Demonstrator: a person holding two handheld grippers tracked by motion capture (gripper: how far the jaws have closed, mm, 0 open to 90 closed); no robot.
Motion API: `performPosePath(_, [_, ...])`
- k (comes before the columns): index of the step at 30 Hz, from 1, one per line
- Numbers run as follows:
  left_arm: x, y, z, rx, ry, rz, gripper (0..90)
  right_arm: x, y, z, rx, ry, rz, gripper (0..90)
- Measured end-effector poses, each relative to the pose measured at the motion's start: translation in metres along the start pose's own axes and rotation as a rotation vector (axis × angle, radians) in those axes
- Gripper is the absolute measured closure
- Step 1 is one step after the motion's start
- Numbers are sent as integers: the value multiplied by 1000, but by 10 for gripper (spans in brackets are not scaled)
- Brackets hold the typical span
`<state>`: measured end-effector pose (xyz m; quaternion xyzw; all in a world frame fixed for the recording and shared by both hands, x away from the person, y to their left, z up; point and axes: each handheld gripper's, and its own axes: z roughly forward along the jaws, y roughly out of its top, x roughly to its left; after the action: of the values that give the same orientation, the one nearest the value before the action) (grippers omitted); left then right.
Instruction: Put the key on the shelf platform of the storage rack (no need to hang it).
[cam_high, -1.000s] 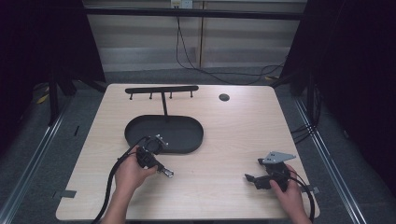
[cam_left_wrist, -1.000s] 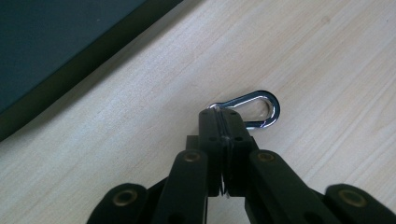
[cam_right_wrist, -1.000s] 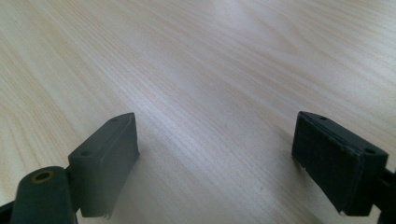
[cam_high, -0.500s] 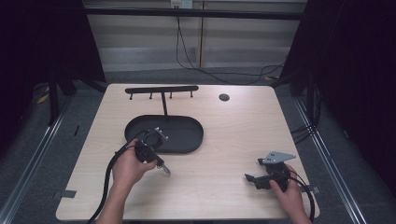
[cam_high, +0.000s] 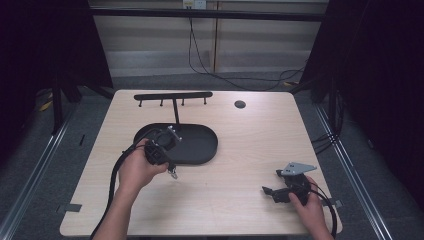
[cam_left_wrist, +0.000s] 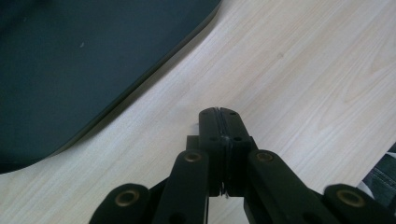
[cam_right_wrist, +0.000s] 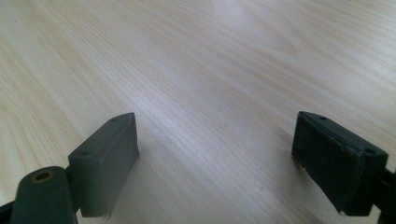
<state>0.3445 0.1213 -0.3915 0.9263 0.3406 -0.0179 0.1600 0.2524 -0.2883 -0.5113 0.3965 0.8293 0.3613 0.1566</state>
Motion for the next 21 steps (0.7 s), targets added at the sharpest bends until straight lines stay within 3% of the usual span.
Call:
performPosePath(10, [0,10,-8,29,-1,7,891,0,0,0,0,0,0,140])
performPosePath(21, [1,18,-20,16,-1,5,891,0,0,0,0,0,0,140])
